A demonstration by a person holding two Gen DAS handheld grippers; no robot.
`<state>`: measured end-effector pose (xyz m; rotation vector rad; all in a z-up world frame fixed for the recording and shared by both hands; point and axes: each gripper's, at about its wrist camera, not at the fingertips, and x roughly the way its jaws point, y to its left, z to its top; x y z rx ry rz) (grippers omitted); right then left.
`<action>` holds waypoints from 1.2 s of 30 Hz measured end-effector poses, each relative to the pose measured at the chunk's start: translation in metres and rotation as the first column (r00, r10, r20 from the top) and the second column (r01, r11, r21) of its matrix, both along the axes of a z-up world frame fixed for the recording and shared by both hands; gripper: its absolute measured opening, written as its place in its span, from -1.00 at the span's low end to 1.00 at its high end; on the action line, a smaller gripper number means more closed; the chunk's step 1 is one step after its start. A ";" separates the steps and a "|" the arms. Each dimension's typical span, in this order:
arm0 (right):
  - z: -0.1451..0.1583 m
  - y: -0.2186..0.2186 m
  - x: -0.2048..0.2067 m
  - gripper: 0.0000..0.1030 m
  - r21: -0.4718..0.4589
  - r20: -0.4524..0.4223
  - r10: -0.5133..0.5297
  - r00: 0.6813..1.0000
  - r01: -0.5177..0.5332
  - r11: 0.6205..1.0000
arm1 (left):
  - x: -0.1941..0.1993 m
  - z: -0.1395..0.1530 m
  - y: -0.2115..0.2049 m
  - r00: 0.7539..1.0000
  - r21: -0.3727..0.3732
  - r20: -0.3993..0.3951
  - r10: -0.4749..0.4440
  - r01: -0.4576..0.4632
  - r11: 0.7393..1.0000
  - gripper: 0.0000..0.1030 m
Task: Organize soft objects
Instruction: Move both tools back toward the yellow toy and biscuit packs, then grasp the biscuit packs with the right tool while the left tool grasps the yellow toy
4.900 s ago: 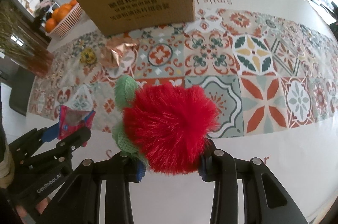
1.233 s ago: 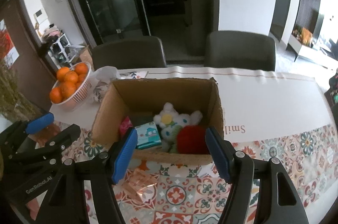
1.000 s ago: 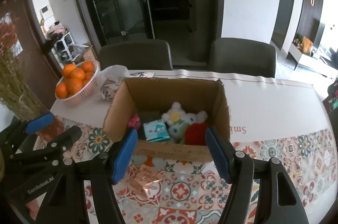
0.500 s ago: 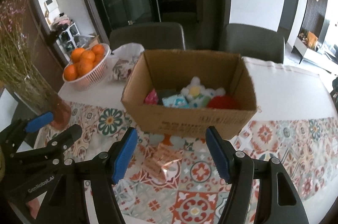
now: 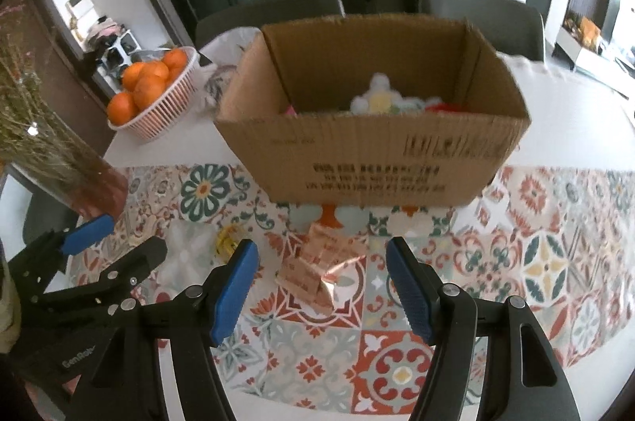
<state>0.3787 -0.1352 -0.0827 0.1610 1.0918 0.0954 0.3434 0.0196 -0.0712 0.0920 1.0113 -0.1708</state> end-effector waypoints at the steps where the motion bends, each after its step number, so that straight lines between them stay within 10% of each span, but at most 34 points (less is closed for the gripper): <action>1: -0.005 0.000 0.000 0.32 -0.003 -0.006 -0.007 1.000 0.007 1.000 | 0.001 -0.004 0.000 1.000 -0.002 -0.005 -0.009 0.009 1.000 0.43; 36: -0.109 0.015 0.032 0.37 0.070 -0.186 -0.149 0.971 0.164 0.984 | 0.044 -0.132 -0.006 0.975 0.009 -0.127 -0.182 0.184 0.983 0.68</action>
